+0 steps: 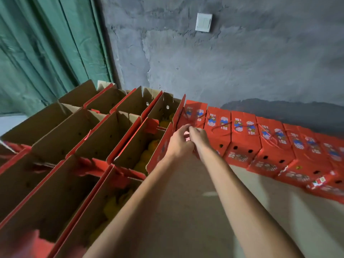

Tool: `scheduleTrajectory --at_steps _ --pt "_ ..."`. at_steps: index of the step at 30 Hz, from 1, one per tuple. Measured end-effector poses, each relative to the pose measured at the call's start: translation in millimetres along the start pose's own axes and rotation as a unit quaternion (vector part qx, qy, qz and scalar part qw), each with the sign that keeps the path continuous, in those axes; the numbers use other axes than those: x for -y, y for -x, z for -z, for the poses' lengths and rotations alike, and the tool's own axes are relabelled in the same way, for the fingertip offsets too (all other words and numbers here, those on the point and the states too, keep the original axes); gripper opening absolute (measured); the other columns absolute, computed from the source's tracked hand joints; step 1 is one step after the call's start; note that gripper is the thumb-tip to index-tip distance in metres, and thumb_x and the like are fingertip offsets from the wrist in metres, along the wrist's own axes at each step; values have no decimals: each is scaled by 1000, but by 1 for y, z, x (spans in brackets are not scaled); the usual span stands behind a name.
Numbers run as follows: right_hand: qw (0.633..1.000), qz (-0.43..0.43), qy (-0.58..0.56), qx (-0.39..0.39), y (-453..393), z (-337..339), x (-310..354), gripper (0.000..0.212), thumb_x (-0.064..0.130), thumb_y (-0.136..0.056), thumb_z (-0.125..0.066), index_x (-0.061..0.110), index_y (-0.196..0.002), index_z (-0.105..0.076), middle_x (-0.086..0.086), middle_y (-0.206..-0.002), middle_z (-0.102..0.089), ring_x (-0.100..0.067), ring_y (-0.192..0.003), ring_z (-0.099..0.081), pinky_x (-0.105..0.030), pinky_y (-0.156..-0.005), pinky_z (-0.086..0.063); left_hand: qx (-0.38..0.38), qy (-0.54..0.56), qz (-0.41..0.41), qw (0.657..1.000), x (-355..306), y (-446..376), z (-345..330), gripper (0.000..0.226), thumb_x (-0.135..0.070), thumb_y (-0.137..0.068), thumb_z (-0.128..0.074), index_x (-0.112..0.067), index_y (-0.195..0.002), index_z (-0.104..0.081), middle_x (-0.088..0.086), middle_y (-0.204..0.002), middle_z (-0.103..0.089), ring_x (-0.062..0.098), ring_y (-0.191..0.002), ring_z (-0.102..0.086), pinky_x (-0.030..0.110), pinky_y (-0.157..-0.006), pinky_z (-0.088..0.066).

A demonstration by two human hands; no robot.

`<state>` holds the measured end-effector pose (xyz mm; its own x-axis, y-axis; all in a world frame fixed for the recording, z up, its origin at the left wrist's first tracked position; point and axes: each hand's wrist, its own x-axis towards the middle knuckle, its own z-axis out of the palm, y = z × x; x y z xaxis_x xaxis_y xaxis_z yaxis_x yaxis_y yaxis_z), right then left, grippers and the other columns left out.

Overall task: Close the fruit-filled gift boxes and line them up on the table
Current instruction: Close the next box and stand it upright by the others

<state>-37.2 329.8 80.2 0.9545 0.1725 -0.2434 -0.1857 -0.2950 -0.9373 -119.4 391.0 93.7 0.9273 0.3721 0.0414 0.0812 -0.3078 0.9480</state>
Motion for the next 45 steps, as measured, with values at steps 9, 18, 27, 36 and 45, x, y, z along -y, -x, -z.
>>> scheduleTrajectory --at_steps 9,18,27,36,45 --pt "991 20 53 121 153 -42 -88 25 21 -99 -58 12 -119 -71 -6 -116 -74 -23 -111 -68 -38 -99 -55 -51 -371 4 927 69 173 45 63 -27 -94 -64 -22 -152 -41 3 -154 -47 25 -145 -39 44 -120 -34" --pt "988 1 50 143 203 -67 -138 54 56 -92 -61 26 -136 -58 2 -124 -69 -18 -110 -68 -43 -97 -58 -53 -390 122 911 112 217 56 25 -26 -97 -59 -13 -118 -52 8 -103 -69 32 -89 -69 42 -74 -60" --pt "996 2 54 64 217 -30 -146 46 50 -93 -63 17 -124 -62 -4 -120 -71 -25 -106 -67 -40 -94 -54 -5 -453 97 886 99 259 29 22 -31 -102 -53 -12 -111 -59 11 -110 -68 36 -102 -66 36 -70 -40" --pt "999 -13 -26 -15 259 89 -192 53 19 -93 -71 3 -142 -55 -12 -136 -63 -21 -118 -61 -36 -107 -47 49 -489 -29 871 77 333 -40 23 -35 -105 -50 -25 -120 -65 -1 -103 -74 22 -83 -68 31 -62 -43" --pt "988 -22 -1 -151 343 278 -272 39 14 -94 -65 4 -132 -65 -9 -123 -70 -15 -98 -61 -20 -80 -44 130 -449 -211 859 30 414 -175 46 -46 -100 -59 -34 -144 -56 -6 -108 -75 14 -78 -69 22 -60 -37"
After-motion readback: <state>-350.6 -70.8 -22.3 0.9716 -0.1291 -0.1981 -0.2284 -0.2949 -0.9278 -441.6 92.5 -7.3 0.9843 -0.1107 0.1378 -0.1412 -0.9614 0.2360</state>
